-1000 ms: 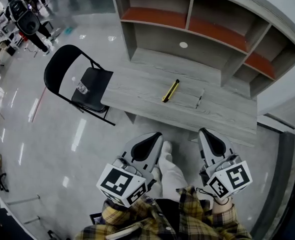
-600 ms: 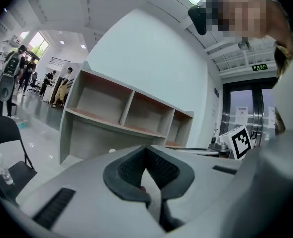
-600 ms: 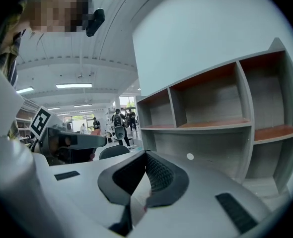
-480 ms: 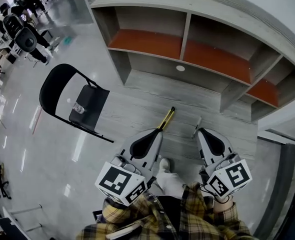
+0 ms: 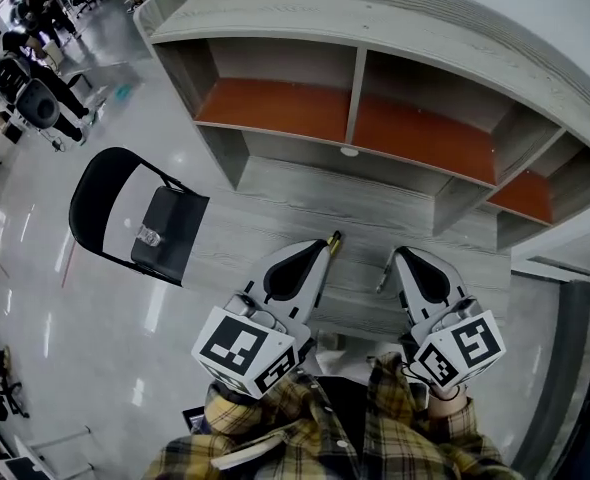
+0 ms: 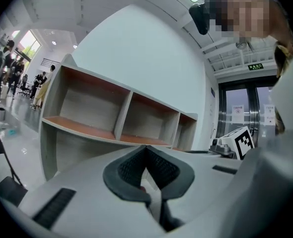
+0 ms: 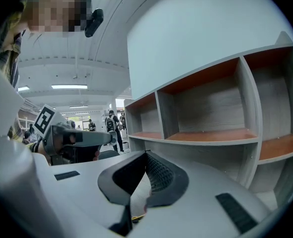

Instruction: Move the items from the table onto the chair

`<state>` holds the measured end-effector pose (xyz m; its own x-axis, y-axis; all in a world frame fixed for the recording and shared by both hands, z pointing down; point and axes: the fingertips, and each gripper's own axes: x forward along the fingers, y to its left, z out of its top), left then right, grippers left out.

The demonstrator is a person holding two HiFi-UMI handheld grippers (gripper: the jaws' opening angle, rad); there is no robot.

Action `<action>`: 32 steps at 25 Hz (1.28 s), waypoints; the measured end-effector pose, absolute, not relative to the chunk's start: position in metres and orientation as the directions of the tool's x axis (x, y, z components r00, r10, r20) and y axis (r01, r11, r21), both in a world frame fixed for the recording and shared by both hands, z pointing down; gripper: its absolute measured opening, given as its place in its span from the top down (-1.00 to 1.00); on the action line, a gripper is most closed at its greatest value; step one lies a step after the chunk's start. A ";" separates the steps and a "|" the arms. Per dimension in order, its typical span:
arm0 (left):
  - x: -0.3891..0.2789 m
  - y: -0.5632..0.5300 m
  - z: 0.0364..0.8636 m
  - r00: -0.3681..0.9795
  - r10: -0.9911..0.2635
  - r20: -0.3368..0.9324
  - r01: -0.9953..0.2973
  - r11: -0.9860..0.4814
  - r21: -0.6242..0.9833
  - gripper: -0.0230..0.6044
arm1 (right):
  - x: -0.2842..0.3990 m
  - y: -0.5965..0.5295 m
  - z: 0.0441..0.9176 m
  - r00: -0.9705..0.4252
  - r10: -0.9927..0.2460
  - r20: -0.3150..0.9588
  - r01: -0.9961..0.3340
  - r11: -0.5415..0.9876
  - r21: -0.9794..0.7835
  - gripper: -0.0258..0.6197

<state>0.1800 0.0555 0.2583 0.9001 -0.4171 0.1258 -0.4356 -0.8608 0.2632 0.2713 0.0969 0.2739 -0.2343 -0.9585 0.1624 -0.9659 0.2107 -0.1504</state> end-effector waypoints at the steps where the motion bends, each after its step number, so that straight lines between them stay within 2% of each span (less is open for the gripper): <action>1: 0.183 0.050 0.259 0.905 -0.405 0.127 -0.425 -0.866 0.263 0.91 | 0.272 0.092 0.273 -0.224 -0.961 0.163 -0.968 0.201 -0.149 0.87; 11: 0.197 -0.016 0.266 0.956 -0.238 0.172 -0.276 -0.927 0.253 0.91 | 0.266 0.033 0.276 -0.070 -0.980 0.188 -0.986 0.040 -0.161 0.87; 17: 0.192 -0.034 0.295 0.954 -0.157 0.254 -0.225 -0.938 0.264 0.91 | 0.255 0.014 0.291 0.010 -0.974 0.226 -0.983 -0.051 -0.175 0.87; 29: 0.204 -0.024 0.319 0.949 -0.102 0.298 -0.193 -0.937 0.293 0.90 | 0.255 0.017 0.310 -0.010 -0.960 0.280 -0.981 -0.044 -0.189 0.87; 32: 0.207 -0.021 0.328 0.945 -0.095 0.314 -0.198 -0.928 0.315 0.71 | 0.257 0.022 0.311 -0.018 -0.960 0.279 -0.981 -0.037 -0.192 0.87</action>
